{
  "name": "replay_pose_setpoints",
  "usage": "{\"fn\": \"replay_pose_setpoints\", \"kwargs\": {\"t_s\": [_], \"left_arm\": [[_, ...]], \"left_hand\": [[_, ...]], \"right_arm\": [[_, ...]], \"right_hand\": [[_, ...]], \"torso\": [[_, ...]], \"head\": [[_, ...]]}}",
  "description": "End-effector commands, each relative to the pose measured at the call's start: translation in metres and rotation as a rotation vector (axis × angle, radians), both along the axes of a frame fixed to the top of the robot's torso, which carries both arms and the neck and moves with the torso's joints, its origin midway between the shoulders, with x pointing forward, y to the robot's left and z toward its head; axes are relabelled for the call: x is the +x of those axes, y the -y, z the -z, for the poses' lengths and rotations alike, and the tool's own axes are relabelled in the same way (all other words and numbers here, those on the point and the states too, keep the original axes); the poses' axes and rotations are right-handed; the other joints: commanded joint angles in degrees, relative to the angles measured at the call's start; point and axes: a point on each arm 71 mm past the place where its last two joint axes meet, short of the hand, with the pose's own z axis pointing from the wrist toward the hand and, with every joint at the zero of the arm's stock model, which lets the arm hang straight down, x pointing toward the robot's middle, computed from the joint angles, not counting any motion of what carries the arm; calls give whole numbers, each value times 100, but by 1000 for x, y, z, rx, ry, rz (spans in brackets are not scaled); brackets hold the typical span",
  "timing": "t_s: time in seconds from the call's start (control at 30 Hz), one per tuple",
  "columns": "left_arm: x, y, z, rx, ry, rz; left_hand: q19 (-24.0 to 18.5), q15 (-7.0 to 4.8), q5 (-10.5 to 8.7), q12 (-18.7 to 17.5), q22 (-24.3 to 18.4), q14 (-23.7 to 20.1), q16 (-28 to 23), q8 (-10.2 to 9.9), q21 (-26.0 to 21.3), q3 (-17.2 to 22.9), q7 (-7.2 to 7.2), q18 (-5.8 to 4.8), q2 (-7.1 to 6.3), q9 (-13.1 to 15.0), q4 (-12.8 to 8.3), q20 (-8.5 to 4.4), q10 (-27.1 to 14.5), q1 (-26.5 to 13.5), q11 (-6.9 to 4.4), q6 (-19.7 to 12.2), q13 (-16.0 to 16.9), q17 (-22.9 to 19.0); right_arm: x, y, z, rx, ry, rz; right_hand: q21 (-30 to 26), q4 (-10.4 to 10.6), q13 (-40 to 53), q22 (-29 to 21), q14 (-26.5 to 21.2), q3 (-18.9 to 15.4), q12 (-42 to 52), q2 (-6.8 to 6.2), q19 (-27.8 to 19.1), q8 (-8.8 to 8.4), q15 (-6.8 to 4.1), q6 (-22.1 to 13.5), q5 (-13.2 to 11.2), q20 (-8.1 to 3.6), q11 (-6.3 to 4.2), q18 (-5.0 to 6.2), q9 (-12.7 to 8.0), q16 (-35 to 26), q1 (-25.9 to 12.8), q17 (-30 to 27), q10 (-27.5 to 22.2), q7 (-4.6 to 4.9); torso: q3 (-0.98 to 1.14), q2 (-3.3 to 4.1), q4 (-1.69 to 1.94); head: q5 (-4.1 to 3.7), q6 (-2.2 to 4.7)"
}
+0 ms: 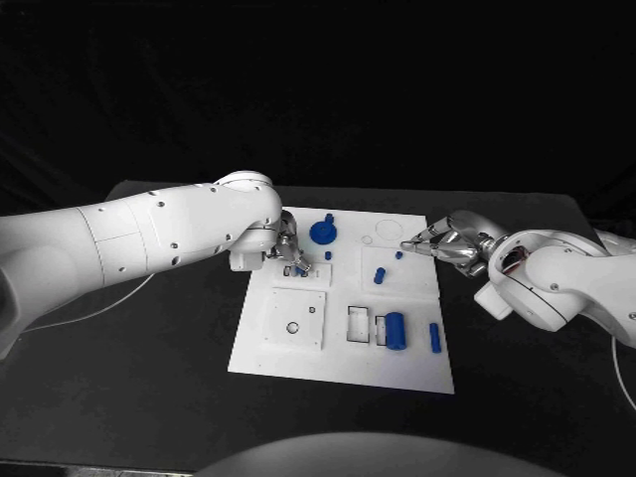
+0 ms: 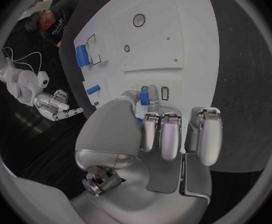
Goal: Assemble the parts on the task board
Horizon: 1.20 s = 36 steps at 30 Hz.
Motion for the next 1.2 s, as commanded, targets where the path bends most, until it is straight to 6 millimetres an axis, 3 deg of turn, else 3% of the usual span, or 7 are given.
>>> {"fn": "replay_pose_setpoints", "kwargs": {"t_s": [0.03, 0.27, 0.9, 1.0, 1.03, 1.1, 1.2], "left_arm": [[-3, 4, 3, -11, -33, 20], [-4, 4, 3, -18, -46, 18], [-4, 3, 4, -8, -54, 17], [-3, 3, 4, -3, -53, 12], [-3, 3, 4, -2, -53, 10], [-3, 3, 4, 1, -52, 7], [-2, 3, 4, 6, -48, 0]], "left_hand": [[603, -31, -6, 14, 1509, 598, 15, -2, 14, 37, -22, -42, 42, 10, -5, -38, 606, 25, -10, 10, 1508, 1508], [603, -31, -6, 14, 1509, 598, 15, -3, 14, 38, -22, -42, 41, 11, -5, -38, 606, 25, -10, 9, 1508, 1508], [603, -28, -38, 14, 1509, 598, 15, -12, 14, 37, -15, -42, 27, 27, 0, -37, 606, 8, -5, 4, 1508, 1508], [603, -10, -682, 14, 1509, 598, 15, -68, 14, -29, -4, -42, 45, 80, -6, -27, 606, -183, 9, -13, 1508, 1508], [603, 0, -1197, 14, 1509, 598, 15, -89, 14, -114, 6, -42, 61, 99, -15, -23, 606, -337, 19, 0, 1508, 1508], [603, 10, -1869, 14, 1509, 598, 15, -130, 14, -246, 16, -42, 66, 128, -11, -11, 606, -500, 27, 7, 1508, 1508], [603, 26, -2472, 14, 1509, 598, 15, -177, 14, -440, 43, -42, 73, 170, -3, 5, 606, -694, 50, 18, 1508, 1508]], "right_arm": [[-1, -1, 1, 2, -9, -6], [0, -1, 2, 1, -15, -6], [-1, -1, 3, -2, -22, -6], [-1, -2, 3, -1, -22, -7], [-1, -2, 3, -1, -22, -8], [-1, -2, 3, -1, -22, -9], [-1, -3, 3, 0, -22, -9]], "right_hand": [[26, -23, 1508, 1506, 608, -11, 1, 27, 600, -37, 46, -49, -13, 50, 42, -39, -10, 24, 24, 1509, 611, 69], [26, -23, 1508, 1506, 608, -11, 1, 27, 600, -37, 46, -49, -13, 50, 42, -39, -10, 24, 24, 1509, 611, 69], [26, -22, 1508, 1506, 608, -14, 1, 29, 600, -36, 45, -54, -14, 51, 40, -39, -10, 24, 21, 1509, 611, 69], [26, -22, 1508, 1506, 608, -14, 1, 29, 600, -36, 45, -54, -14, 51, 40, -39, -10, 24, 21, 1509, 611, 69], [26, -22, 1508, 1506, 608, -14, 1, 29, 600, -36, 45, -54, -14, 51, 40, -39, -10, 24, 21, 1509, 611, 69], [26, -22, 1508, 1506, 608, -14, 1, 29, 600, -36, 45, -54, -14, 51, 40, -39, -10, 24, 21, 1509, 611, 69], [26, -20, 1508, 1506, 608, -17, 1, 29, 600, -35, 44, -58, -17, 52, 39, -39, -11, 24, 17, 1509, 611, 69]], "torso": [[2, 2, -6], [9, 0, 2], [3, 1, -1], [5, 6, 1], [4, 7, -2], [4, 3, -5], [4, 1, -4]], "head": [[5, 3], [14, 5], [-2, 5], [0, 12], [3, 13], [1, 5], [-6, 6]]}}
